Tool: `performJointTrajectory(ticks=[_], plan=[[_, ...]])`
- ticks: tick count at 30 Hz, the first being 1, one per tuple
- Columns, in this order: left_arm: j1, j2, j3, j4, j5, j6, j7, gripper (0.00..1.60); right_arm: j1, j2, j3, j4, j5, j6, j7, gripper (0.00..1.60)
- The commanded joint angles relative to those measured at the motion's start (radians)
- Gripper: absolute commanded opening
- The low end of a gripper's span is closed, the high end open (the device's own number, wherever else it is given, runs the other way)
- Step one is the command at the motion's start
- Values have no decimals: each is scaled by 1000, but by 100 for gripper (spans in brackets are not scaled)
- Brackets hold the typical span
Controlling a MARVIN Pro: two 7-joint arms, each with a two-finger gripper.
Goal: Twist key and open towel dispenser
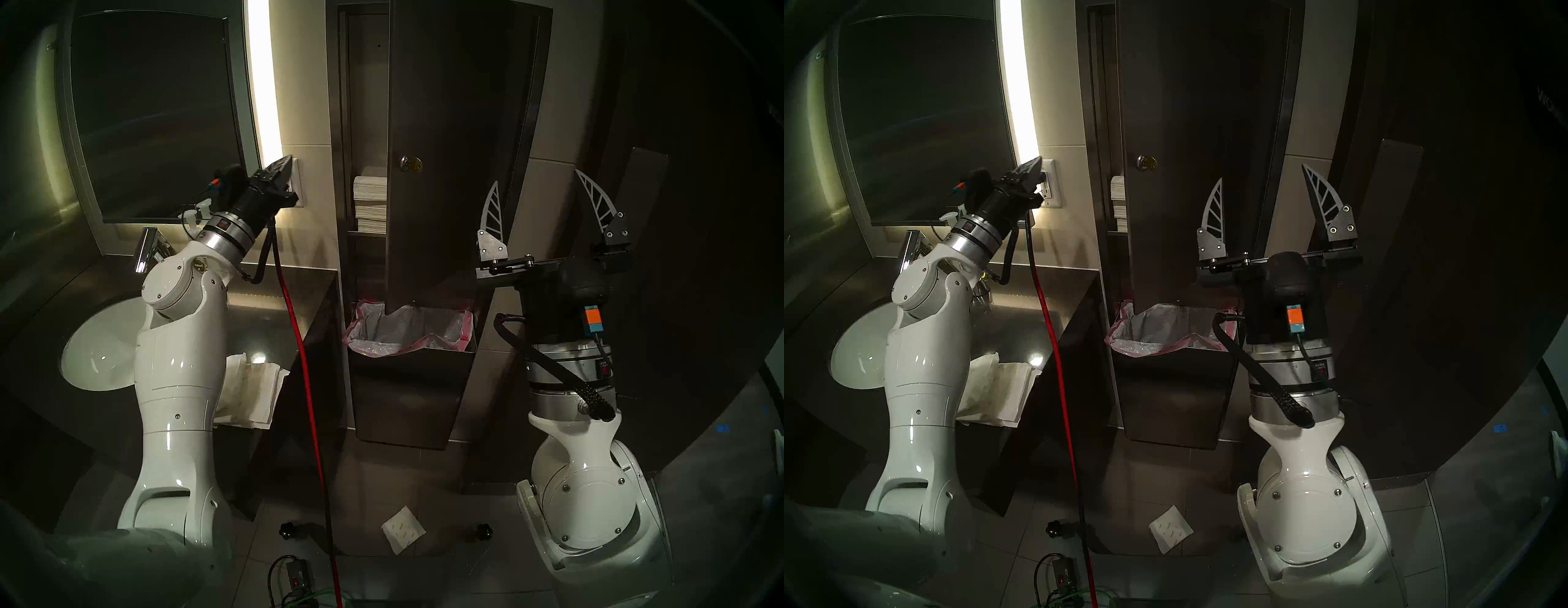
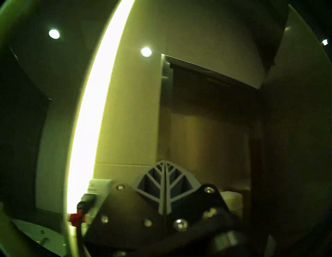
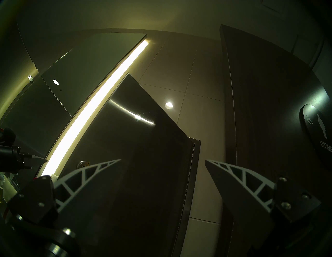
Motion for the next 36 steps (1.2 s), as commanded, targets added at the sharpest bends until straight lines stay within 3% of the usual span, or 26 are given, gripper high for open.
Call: performJointTrajectory(ticks=[1, 6, 11, 18, 36], plan=[[65, -116, -9, -120, 79, -15, 124, 0, 3, -1, 1, -15, 0, 0, -1, 160], [125, -166, 26, -209, 144, 6, 241, 0, 2, 0, 1, -15, 0, 2, -1, 160], [151, -175, 59, -261, 192, 32, 299, 0, 0, 1, 1, -15, 1, 5, -1, 160], [156, -149, 72, -281, 214, 61, 308, 0, 0, 2, 1, -15, 2, 8, 0, 160], [203, -125, 21, -313, 205, 65, 296, 0, 1, 6, -1, -15, 2, 13, -3, 160]])
